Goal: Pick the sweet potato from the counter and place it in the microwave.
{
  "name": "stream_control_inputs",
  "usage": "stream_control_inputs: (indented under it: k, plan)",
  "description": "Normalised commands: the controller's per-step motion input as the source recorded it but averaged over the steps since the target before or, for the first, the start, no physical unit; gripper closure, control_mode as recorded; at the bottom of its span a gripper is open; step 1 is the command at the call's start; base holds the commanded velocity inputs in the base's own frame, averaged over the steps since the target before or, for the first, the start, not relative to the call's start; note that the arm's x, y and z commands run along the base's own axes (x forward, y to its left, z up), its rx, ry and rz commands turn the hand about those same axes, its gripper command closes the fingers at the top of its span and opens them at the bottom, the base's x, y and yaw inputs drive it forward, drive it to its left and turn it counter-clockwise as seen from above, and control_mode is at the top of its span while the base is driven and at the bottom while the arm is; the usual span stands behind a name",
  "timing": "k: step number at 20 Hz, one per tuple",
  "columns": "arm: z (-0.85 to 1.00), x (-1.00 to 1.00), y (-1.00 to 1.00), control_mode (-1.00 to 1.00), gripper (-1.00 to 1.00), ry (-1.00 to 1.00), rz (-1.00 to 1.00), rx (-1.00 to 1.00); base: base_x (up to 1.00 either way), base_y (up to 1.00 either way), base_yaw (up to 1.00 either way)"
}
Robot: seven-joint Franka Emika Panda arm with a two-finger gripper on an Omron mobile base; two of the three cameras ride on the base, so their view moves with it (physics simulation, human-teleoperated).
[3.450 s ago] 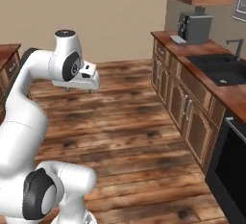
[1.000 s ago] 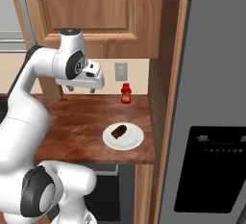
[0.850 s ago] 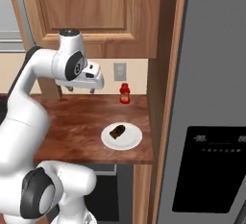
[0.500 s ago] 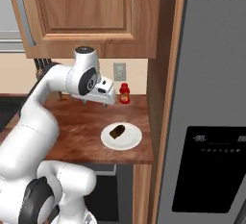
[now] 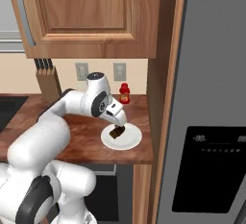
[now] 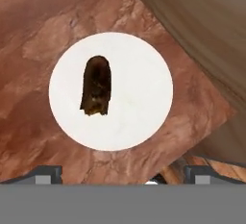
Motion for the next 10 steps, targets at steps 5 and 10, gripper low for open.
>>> stream_control_inputs:
  k: [5, 10]
  plan:
    - [-0.48, 0.97, -0.08, -1.0, -1.0, 0.05, -0.1, -0.01, 0.0, 0.0, 0.0]
    - [-0.28, 0.67, -0.29, -1.0, -1.0, 0.09, 0.0, 0.0, 0.0, 0.0, 0.0]
